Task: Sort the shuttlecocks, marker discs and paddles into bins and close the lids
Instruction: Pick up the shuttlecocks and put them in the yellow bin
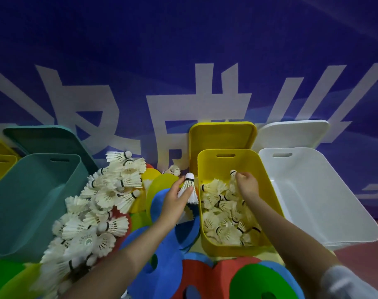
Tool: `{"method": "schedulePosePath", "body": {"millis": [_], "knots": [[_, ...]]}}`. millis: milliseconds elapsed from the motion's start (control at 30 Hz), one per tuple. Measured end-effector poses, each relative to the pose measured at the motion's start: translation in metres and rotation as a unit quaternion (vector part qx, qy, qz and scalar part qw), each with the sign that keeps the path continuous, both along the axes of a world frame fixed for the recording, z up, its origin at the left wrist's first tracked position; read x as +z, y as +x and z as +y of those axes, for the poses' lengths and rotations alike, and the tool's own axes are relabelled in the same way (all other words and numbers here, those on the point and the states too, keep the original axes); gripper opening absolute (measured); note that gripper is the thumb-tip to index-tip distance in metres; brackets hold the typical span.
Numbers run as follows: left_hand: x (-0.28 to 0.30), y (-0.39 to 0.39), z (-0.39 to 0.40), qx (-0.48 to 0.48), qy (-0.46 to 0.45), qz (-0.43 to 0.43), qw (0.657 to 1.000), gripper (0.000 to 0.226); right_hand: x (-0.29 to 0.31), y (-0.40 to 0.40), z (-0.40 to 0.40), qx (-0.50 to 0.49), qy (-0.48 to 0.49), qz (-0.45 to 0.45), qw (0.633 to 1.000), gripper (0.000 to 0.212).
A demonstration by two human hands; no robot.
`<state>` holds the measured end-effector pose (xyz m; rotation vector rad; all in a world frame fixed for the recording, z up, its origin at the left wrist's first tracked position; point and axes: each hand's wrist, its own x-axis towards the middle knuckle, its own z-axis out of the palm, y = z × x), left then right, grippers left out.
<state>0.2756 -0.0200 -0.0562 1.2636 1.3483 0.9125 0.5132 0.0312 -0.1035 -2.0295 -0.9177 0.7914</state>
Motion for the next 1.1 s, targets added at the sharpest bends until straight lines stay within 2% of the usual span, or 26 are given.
{"method": "schedulePosePath", "body": {"millis": [267,367,433,533,633,733,833,967,1100], "knots": [[-0.005,0.001,0.01,0.072,-0.013,0.004,0.997,0.044,-0.037,0.01,0.045,0.116,-0.023,-0.115,0.986,0.044],[-0.005,0.004,0.008,0.068,-0.017,-0.001,0.998,0.04,-0.051,0.021,0.048,0.172,-0.116,-0.157,0.966,0.061],[-0.006,0.008,0.005,0.05,-0.023,-0.007,0.998,0.04,-0.047,0.026,0.047,0.175,-0.145,-0.159,0.961,0.073],[-0.008,0.019,0.003,0.033,-0.015,-0.015,0.999,0.042,-0.021,0.031,0.036,0.193,-0.043,-0.188,0.962,0.075],[-0.002,0.038,0.005,0.018,0.01,-0.015,1.0,0.036,0.012,0.045,0.013,0.216,0.081,-0.246,0.942,0.064],[0.003,0.055,0.008,0.02,0.031,-0.027,0.999,0.034,0.027,0.065,-0.013,0.186,0.119,-0.294,0.93,0.054],[0.006,0.072,0.013,-0.025,0.04,-0.011,0.999,0.037,0.018,0.081,-0.042,0.137,0.087,-0.271,0.949,0.053],[-0.001,0.1,0.021,-0.13,0.03,0.062,0.989,0.042,0.004,0.086,-0.064,0.109,0.028,-0.147,0.983,0.053],[-0.023,0.117,0.034,-0.149,-0.027,0.113,0.982,0.049,0.005,0.084,-0.064,0.146,0.033,-0.158,0.976,0.055]]}}
